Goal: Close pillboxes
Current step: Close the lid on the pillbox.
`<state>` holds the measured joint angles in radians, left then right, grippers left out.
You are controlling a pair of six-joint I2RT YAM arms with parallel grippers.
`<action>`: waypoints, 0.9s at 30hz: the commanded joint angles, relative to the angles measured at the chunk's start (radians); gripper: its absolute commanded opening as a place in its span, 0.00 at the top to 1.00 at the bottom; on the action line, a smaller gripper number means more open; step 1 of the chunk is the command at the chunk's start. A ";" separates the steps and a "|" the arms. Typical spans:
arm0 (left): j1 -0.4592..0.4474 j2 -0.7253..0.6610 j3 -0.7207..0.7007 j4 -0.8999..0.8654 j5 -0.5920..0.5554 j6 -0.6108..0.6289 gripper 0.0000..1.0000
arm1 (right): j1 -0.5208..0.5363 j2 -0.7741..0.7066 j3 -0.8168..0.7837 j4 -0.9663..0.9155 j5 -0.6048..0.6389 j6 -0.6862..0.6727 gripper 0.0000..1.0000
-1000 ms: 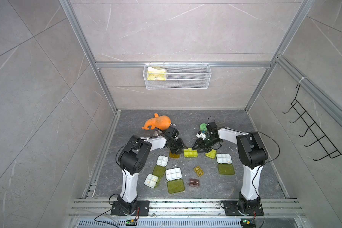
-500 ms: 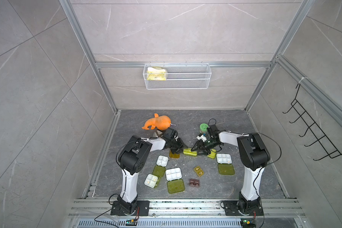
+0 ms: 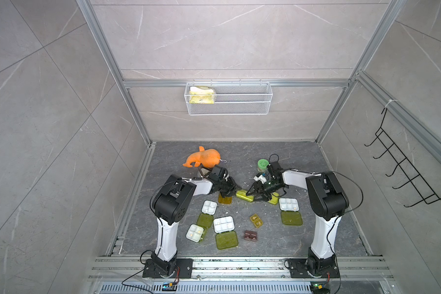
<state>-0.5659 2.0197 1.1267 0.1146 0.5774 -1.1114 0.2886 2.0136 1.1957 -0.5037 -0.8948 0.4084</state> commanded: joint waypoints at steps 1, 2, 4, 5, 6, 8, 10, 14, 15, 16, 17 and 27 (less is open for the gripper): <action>-0.031 0.037 -0.002 -0.058 0.026 -0.017 0.89 | 0.029 -0.008 -0.003 0.012 0.054 -0.026 0.40; -0.030 0.039 0.003 -0.060 0.025 -0.017 0.88 | 0.029 -0.013 0.000 0.006 0.057 -0.029 0.40; -0.030 0.046 0.014 -0.067 0.023 -0.020 0.80 | 0.028 -0.034 0.009 -0.004 0.077 -0.033 0.40; -0.031 0.049 0.024 -0.069 0.021 -0.020 0.73 | 0.028 -0.052 0.013 -0.011 0.091 -0.036 0.40; -0.031 0.055 0.033 -0.072 0.020 -0.023 0.68 | 0.027 -0.068 0.018 -0.017 0.104 -0.039 0.40; -0.031 0.066 0.057 -0.077 0.021 -0.026 0.60 | 0.028 -0.110 0.036 -0.044 0.146 -0.050 0.39; -0.031 0.074 0.085 -0.107 0.018 -0.014 0.54 | 0.026 -0.150 0.056 -0.081 0.187 -0.066 0.39; -0.031 0.074 0.158 -0.245 -0.009 0.058 0.42 | 0.025 -0.230 0.074 -0.152 0.279 -0.083 0.38; -0.032 0.069 0.172 -0.276 -0.020 0.075 0.40 | 0.024 -0.247 0.074 -0.163 0.295 -0.085 0.38; -0.031 0.065 0.184 -0.309 -0.029 0.097 0.36 | 0.023 -0.266 0.072 -0.177 0.317 -0.088 0.38; -0.031 0.059 0.195 -0.336 -0.038 0.116 0.33 | 0.023 -0.282 0.070 -0.196 0.340 -0.089 0.38; -0.031 -0.019 0.241 -0.494 -0.105 0.200 0.25 | 0.017 -0.395 0.043 -0.300 0.447 -0.097 0.38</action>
<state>-0.5961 2.0495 1.3415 -0.2493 0.5293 -0.9710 0.3092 1.6741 1.2476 -0.7380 -0.5060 0.3267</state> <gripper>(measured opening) 0.752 0.622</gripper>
